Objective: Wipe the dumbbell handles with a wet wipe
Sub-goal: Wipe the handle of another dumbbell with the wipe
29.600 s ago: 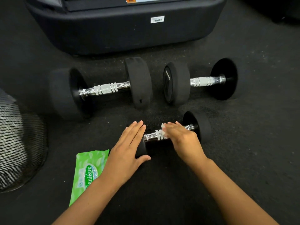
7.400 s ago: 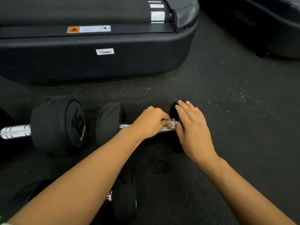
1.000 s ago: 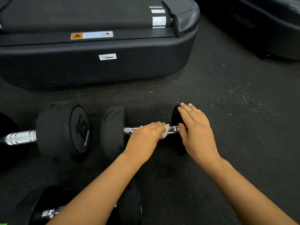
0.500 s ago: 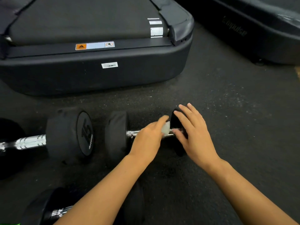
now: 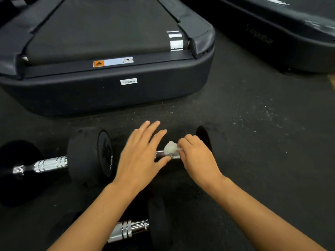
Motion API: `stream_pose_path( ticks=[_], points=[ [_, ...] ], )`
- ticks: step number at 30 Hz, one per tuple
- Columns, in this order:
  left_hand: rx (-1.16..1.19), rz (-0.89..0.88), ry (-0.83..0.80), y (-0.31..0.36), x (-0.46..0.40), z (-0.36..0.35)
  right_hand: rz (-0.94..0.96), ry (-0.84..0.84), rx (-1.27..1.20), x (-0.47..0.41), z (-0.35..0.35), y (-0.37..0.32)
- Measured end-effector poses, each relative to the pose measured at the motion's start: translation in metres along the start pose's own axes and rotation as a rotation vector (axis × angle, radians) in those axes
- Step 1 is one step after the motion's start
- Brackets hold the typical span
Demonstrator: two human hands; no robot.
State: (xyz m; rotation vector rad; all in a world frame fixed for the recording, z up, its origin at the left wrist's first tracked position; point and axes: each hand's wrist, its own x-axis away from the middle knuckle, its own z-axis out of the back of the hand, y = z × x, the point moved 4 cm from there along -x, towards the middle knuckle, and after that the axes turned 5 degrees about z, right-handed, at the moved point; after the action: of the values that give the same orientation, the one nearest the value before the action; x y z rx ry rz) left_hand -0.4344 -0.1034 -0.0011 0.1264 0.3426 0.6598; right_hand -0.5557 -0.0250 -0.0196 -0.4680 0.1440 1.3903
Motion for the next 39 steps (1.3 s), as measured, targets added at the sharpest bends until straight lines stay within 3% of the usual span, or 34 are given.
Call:
stream_pose_path(
  ticks=[3, 7, 12, 18, 23, 33, 39],
  points=[
    [-0.101, 0.019, -0.086, -0.021, 0.011, -0.005, -0.034, -0.083, 0.075, 0.004, -0.017, 0.002],
    [0.01, 0.036, -0.188, -0.031, 0.018, -0.015, -0.073, -0.165, 0.03, 0.008, -0.03, 0.002],
    [0.087, 0.037, -0.185, -0.033, 0.02, -0.02, -0.085, -0.178, -0.183, -0.01, -0.046, -0.001],
    [0.14, 0.068, -0.173, -0.034, 0.022, -0.018, 0.078, -0.162, -0.133, -0.005, -0.058, -0.013],
    [0.157, 0.067, -0.163, -0.034, 0.02, -0.021, 0.0, -0.263, -0.146, -0.019, -0.059, -0.015],
    [0.176, 0.069, -0.172, -0.034, 0.023, -0.019, -0.108, -0.173, -0.327, -0.019, -0.054, -0.003],
    [0.18, 0.076, -0.171, -0.034, 0.021, -0.021, -0.005, -0.27, -0.131, -0.028, -0.059, -0.022]
  ],
)
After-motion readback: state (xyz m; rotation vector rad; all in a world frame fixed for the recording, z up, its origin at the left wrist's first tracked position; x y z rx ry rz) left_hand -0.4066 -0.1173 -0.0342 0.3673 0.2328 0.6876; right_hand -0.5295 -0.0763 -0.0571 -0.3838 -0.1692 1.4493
